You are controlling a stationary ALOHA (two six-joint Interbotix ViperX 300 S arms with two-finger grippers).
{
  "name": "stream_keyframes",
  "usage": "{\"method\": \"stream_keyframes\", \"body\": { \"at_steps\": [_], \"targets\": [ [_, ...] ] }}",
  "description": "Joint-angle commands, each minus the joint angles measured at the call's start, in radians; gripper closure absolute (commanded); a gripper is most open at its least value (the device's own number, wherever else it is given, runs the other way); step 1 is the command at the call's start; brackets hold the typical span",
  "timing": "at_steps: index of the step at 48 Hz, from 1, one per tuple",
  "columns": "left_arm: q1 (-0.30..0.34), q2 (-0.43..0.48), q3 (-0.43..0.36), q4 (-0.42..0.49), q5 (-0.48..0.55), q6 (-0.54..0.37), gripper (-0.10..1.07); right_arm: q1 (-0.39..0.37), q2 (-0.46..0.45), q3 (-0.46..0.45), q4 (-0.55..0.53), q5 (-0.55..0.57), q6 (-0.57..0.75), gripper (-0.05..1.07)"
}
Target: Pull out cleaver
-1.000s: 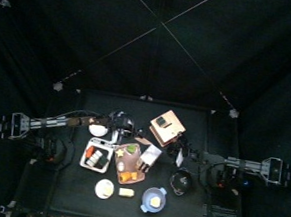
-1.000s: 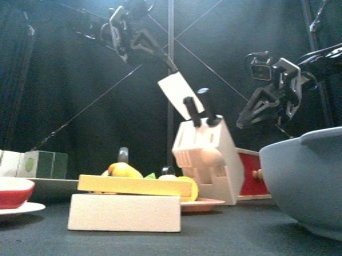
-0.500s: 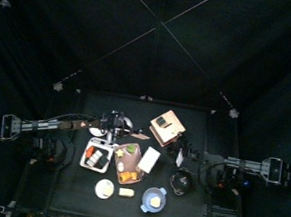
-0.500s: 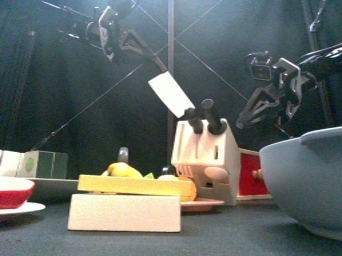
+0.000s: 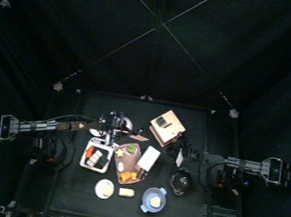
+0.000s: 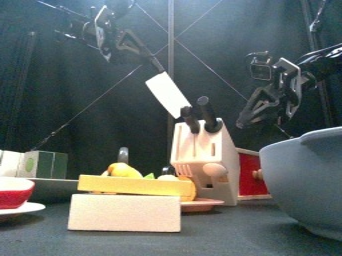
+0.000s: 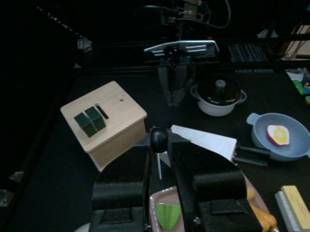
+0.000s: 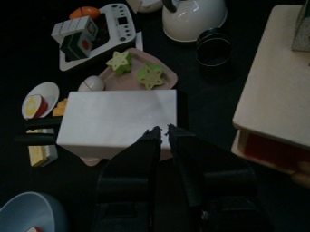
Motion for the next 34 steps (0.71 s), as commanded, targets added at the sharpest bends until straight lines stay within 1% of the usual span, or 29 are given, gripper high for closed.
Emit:
{"method": "stream_keyframes", "body": {
  "at_steps": [1, 4, 11, 16, 24, 34],
  "targets": [
    [-0.018, -0.029, 0.006, -0.008, -0.034, -0.002, 0.46, 0.012, 0.034, -0.037, 0.002, -0.017, -0.002, 0.43],
    [-0.034, -0.049, 0.026, -0.009, -0.06, -0.002, 0.46, 0.028, 0.081, -0.06, 0.0, -0.018, -0.002, 0.43],
    [-0.066, -0.098, 0.064, -0.009, -0.103, -0.002, 0.46, 0.02, 0.172, -0.115, 0.003, -0.005, 0.0, 0.43],
    [-0.081, -0.123, 0.092, -0.009, -0.118, -0.005, 0.46, 0.021, 0.218, -0.138, 0.003, 0.012, 0.0, 0.43],
    [-0.098, -0.143, 0.126, -0.017, -0.14, -0.008, 0.46, 0.028, 0.249, -0.143, 0.014, 0.058, 0.003, 0.43],
    [-0.121, -0.144, 0.14, -0.023, -0.169, -0.008, 0.46, 0.021, 0.261, -0.132, 0.058, 0.103, 0.0, 0.43]
  ]
}}
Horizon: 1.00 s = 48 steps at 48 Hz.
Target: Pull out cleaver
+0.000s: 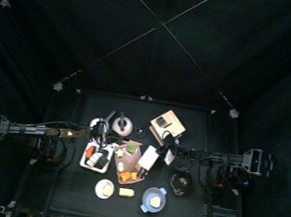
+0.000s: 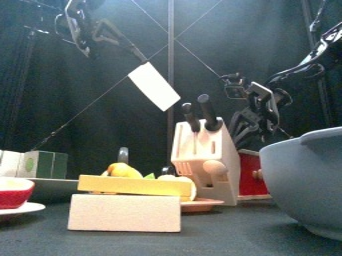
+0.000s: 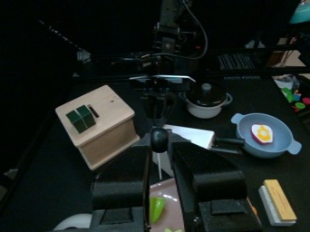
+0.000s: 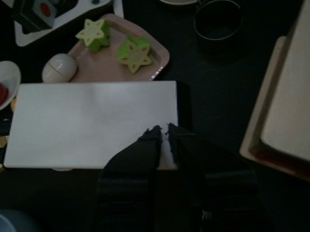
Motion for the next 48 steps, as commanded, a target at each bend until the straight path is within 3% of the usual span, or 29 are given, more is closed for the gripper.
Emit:
{"method": "stream_keyframes", "body": {
  "at_steps": [1, 8, 35, 48],
  "targets": [
    [-0.015, -0.006, -0.011, -0.003, -0.012, -0.002, 0.46, -0.002, -0.009, -0.005, 0.017, 0.015, -0.002, 0.43],
    [-0.035, -0.011, -0.005, -0.003, -0.012, -0.002, 0.46, -0.002, -0.021, -0.005, 0.021, 0.044, -0.003, 0.43],
    [-0.061, -0.041, 0.043, -0.012, -0.084, -0.005, 0.46, -0.005, -0.206, 0.075, 0.015, 0.06, -0.003, 0.43],
    [-0.091, -0.041, 0.064, -0.029, -0.138, -0.005, 0.46, -0.005, -0.221, 0.08, 0.014, 0.054, -0.003, 0.43]
  ]
}}
